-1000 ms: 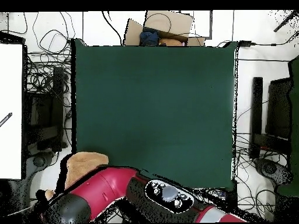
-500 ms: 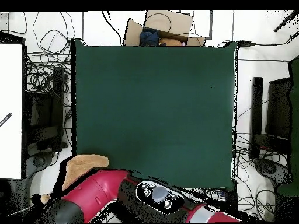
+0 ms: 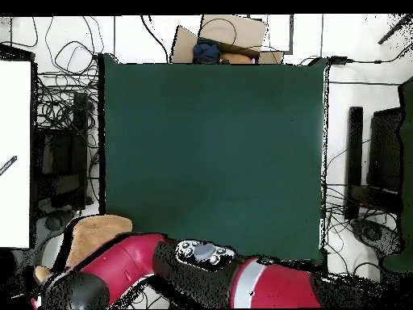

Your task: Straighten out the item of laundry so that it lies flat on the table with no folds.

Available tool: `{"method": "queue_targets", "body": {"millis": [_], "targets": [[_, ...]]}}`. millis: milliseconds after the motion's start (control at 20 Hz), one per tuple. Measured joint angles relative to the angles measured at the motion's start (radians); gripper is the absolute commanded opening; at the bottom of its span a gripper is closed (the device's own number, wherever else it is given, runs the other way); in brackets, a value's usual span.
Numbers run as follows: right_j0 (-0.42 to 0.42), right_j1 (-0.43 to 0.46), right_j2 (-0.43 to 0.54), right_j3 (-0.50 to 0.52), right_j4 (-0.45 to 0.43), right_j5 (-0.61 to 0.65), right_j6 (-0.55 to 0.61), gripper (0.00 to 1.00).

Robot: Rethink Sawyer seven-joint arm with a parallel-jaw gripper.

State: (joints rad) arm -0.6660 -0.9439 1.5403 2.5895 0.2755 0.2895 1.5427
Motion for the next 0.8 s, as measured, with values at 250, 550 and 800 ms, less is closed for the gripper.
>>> {"method": "queue_targets", "body": {"millis": [250, 550, 800], "targets": [[0.09, 0.146, -0.214, -0.018, -0.088, -0.12, 0.0, 0.0], [0.099, 0.375, -0.455, -0.09, -0.279, -0.142, 0.0, 0.0], [0.063, 0.513, -0.56, -0.169, -0.379, -0.078, 0.0, 0.0]]}}
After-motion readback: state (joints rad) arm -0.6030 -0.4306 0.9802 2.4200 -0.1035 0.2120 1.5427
